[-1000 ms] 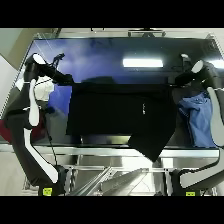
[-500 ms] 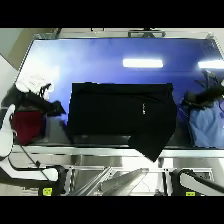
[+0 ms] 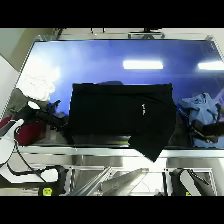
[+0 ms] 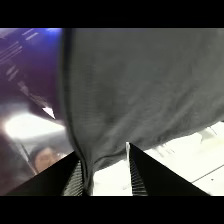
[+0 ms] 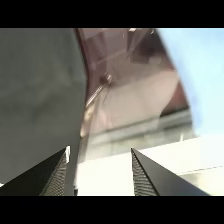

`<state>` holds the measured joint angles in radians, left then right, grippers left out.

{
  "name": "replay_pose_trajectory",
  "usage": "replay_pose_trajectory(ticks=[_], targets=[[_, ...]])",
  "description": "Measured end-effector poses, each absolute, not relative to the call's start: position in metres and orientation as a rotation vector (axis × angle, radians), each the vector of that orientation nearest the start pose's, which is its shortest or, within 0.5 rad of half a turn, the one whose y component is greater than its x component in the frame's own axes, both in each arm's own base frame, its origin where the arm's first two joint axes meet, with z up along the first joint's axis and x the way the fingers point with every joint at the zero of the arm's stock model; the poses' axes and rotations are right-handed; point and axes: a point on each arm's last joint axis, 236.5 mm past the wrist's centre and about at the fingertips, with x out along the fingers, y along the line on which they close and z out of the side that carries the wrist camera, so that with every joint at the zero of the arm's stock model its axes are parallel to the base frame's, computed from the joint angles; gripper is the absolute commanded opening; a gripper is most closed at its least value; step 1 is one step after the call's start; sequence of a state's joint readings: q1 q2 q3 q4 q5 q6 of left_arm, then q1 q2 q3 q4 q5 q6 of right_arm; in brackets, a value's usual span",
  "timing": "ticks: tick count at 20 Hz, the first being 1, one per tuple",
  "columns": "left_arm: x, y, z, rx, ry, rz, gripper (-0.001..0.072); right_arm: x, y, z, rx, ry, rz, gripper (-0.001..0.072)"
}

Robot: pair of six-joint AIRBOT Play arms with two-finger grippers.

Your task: Fold the shirts.

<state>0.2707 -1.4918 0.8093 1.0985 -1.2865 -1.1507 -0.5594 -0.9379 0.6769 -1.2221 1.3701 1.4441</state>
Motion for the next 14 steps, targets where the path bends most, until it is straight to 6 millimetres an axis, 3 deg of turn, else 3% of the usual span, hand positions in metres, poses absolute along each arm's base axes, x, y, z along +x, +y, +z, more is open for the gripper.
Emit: replay_pose_trajectory(ticks=[1,2,3,7,14], targets=[[0.250,-0.039,-0.124,-0.464,1.760,-0.375,0.0222,0.209,-0.034,-0.045,0.689,1.465,-0.117,0.0442],[0.252,-0.039,-0.124,-0.426,1.763,-0.381,0.0058,0.204,-0.026,-0.053,0.720,1.473,-0.100,0.0442],[0.258,-0.039,-0.123,-0.395,1.749,-0.383,0.0024,0.202,-0.018,-0.061,0.749,1.473,-0.086,0.0442],[0.288,-0.044,-0.114,-0.310,1.660,-0.381,0.0024,0.198,0.007,-0.088,0.856,1.466,-0.027,0.0442],[0.293,-0.052,-0.103,-0.319,1.648,-0.401,0.0024,0.209,0.044,-0.106,1.047,1.466,0.124,0.0439]])
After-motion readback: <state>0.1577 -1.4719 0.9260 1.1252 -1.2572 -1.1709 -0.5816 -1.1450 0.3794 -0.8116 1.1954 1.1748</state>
